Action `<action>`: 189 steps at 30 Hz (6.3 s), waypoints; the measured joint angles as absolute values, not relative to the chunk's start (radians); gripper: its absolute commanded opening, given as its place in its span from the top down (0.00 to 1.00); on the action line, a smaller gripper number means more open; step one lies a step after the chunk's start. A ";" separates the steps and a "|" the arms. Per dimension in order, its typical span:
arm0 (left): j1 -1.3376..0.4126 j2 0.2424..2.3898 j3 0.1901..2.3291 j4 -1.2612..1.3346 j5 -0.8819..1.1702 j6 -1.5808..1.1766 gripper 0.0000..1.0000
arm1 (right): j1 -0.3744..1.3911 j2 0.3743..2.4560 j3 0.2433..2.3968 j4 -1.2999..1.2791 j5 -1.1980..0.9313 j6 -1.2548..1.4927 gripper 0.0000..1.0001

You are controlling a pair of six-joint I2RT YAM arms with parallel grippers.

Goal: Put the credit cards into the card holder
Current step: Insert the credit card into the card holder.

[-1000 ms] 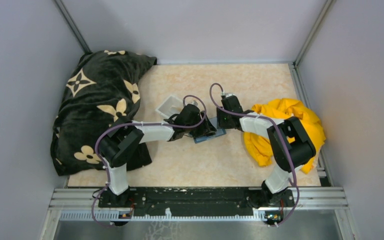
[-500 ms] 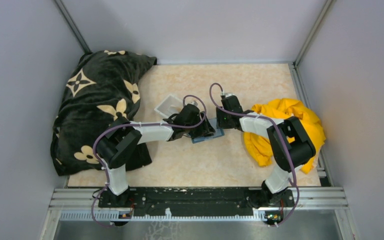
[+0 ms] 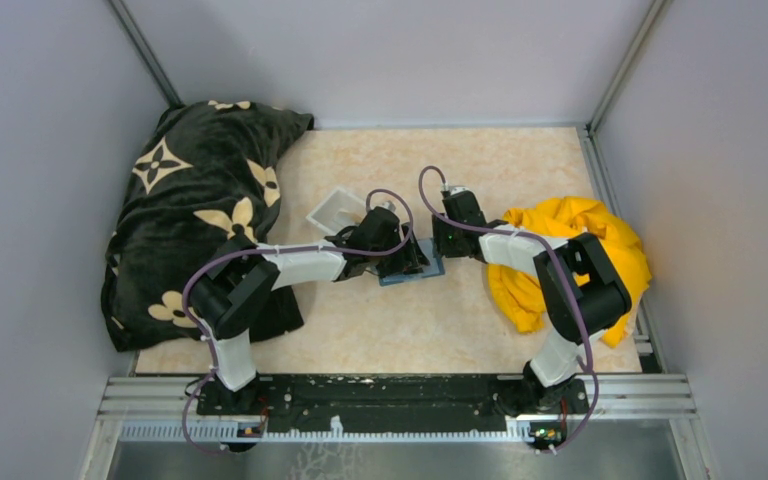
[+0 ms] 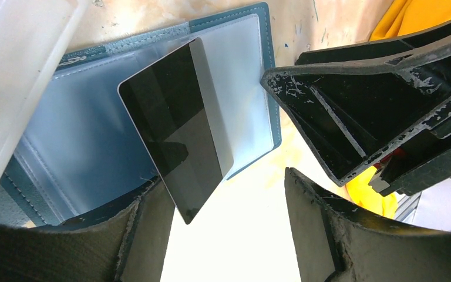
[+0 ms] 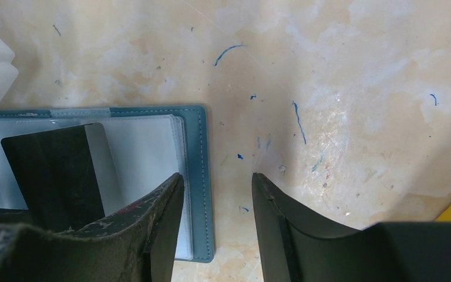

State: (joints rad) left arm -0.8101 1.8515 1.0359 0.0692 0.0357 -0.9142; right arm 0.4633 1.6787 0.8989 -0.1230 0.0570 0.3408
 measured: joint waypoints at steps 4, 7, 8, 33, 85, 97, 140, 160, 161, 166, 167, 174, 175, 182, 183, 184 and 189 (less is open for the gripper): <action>-0.810 1.854 1.043 0.062 0.035 -0.913 0.26 | 0.463 1.679 0.899 -0.123 0.052 0.337 0.53; -0.810 1.862 1.055 0.050 0.035 -0.911 0.28 | 0.462 1.678 0.899 -0.123 0.050 0.335 0.53; -0.810 1.863 1.058 0.047 0.034 -0.911 0.28 | 0.462 1.677 0.899 -0.123 0.049 0.335 0.53; -0.812 1.900 1.086 0.054 0.033 -0.917 0.33 | 0.462 1.631 0.896 -0.148 0.028 0.346 0.61; -0.822 1.919 1.093 0.104 0.047 -0.852 0.29 | 0.450 1.679 0.864 -0.034 -0.073 0.373 0.87; -0.823 1.879 1.077 0.091 0.069 -0.807 0.00 | 0.445 1.689 0.864 -0.015 -0.082 0.385 0.88; -0.840 1.856 1.106 -0.057 0.012 -0.737 0.01 | 0.462 1.692 0.879 -0.053 -0.121 0.381 0.72; -0.856 1.882 1.149 -0.128 -0.013 -0.629 0.05 | 0.459 1.692 0.899 -0.072 -0.118 0.359 0.49; -0.857 1.885 1.152 -0.132 -0.011 -0.622 0.05 | 0.459 1.692 0.899 -0.071 -0.119 0.359 0.49; -0.857 1.900 1.165 -0.143 -0.001 -0.602 0.04 | 0.459 1.697 0.907 -0.076 -0.129 0.348 0.49; -0.856 1.901 1.167 -0.144 0.001 -0.601 0.04 | 0.460 1.701 0.912 -0.078 -0.134 0.343 0.49; -0.856 1.903 1.168 -0.146 0.001 -0.600 0.04 | 0.455 1.701 0.911 -0.076 -0.129 0.344 0.51; -0.856 1.903 1.166 -0.146 0.001 -0.600 0.04 | 0.455 1.696 0.908 -0.078 -0.125 0.345 0.51; -0.857 1.903 1.161 -0.145 0.000 -0.597 0.04 | 0.443 1.622 0.895 -0.085 -0.097 0.353 0.51; -0.857 1.903 1.161 -0.145 0.000 -0.597 0.04 | 0.443 1.613 0.895 -0.084 -0.096 0.353 0.51; -0.857 1.903 1.161 -0.145 0.000 -0.597 0.04 | 0.442 1.609 0.895 -0.083 -0.096 0.353 0.51; -0.857 1.903 1.162 -0.144 0.001 -0.597 0.03 | 0.442 1.614 0.896 -0.084 -0.112 0.352 0.52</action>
State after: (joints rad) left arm -0.8566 1.9026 1.1618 -0.1444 0.0006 -0.5968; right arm 0.4419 1.6142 0.8959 -0.0845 -0.1120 0.3519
